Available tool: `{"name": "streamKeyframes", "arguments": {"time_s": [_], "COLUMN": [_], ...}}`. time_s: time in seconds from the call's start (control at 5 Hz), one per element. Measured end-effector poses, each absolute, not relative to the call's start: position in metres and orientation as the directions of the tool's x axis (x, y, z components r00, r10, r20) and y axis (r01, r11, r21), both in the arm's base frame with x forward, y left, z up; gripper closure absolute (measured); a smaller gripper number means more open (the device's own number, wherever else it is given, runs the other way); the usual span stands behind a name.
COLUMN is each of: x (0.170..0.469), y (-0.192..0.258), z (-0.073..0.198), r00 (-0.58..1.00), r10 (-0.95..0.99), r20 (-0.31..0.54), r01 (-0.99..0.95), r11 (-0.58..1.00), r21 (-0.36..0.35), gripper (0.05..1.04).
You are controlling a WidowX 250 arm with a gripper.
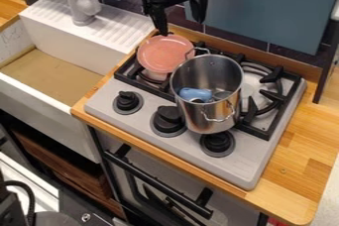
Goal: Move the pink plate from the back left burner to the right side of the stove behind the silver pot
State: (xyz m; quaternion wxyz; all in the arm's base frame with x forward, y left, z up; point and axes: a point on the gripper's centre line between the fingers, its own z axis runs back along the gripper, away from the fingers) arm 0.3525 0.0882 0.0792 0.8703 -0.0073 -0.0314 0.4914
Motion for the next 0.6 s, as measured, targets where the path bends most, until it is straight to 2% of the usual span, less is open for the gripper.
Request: {"name": "streamKeyframes", "arguments": {"time_s": [0.2, 0.4, 0.6], "x": [0.35, 0.357, 0.371], "y": [0.088, 0.1, 0.117], "z": [0.066, 0.055, 0.056], "r00": [0.516, 0.49, 0.459], "r10": [0.856, 0.871, 0.887], "r20": [0.023, 0.044, 0.05], "r01": [-0.856, -0.871, -0.887], "r11": [0.517, 0.491, 0.461], "r21": [-0.019, -0.021, -0.039], "gripper": [0.085, 0.085, 0.085]}}
